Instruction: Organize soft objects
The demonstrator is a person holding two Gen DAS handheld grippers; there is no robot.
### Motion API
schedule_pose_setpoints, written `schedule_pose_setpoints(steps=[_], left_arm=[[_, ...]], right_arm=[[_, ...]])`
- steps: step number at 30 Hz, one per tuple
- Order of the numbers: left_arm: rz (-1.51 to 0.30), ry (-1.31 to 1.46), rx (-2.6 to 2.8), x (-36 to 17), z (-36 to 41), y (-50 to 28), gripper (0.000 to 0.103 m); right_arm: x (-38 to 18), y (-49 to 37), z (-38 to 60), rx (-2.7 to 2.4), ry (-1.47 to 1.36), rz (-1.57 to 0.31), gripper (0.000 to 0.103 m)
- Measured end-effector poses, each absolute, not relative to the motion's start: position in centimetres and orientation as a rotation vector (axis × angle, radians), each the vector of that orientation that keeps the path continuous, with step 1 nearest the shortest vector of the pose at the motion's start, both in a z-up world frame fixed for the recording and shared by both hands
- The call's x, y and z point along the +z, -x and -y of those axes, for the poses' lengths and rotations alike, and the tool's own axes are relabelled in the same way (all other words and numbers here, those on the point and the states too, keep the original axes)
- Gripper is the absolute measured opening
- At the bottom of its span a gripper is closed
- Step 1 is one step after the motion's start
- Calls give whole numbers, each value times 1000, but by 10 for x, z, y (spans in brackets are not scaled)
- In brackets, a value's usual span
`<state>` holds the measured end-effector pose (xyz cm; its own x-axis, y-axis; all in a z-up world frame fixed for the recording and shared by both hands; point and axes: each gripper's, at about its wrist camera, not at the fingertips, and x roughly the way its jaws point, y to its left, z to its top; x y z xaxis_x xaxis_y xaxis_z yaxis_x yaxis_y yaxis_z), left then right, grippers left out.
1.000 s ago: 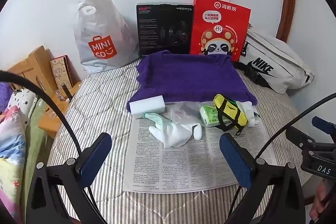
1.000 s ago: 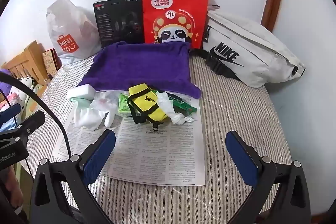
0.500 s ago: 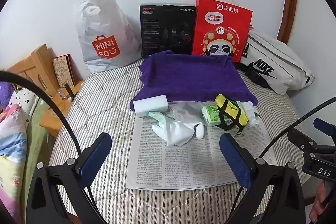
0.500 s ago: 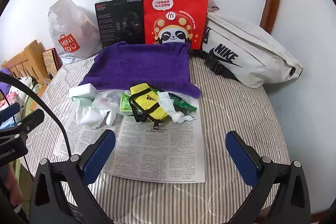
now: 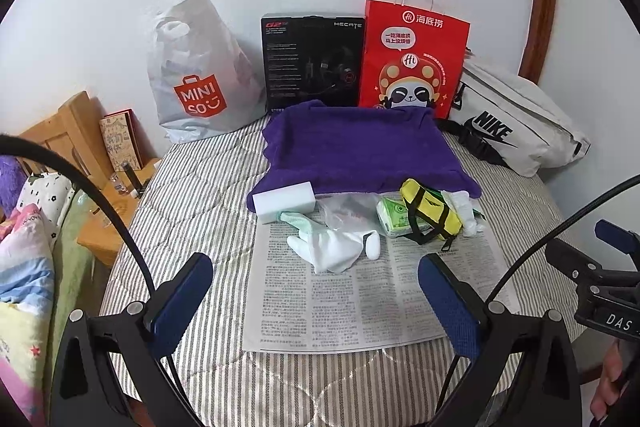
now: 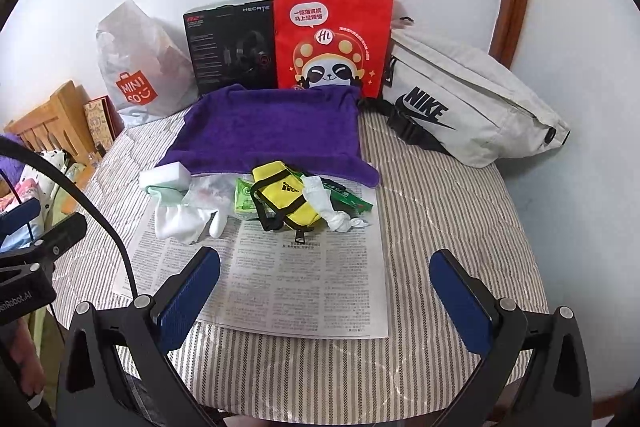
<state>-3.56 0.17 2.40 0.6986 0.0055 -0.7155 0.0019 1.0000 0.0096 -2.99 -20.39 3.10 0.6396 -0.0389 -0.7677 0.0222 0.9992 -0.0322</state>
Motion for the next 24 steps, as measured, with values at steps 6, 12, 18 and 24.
schedule_pose_setpoints(steps=[6,12,18,24], left_arm=[[-802,-17,-5,25,2,37,103],[-803,-22,-4,26,2,38,103],[-799,-28,-1,26,3,38,103],[-795,-29,0,28,2,40,103]], right_arm=[[33,33,202,-26,25,-874,103],[34,35,201,-24,19,-871,103],[34,35,201,-16,16,-870,103],[34,35,198,-15,27,-873,103]])
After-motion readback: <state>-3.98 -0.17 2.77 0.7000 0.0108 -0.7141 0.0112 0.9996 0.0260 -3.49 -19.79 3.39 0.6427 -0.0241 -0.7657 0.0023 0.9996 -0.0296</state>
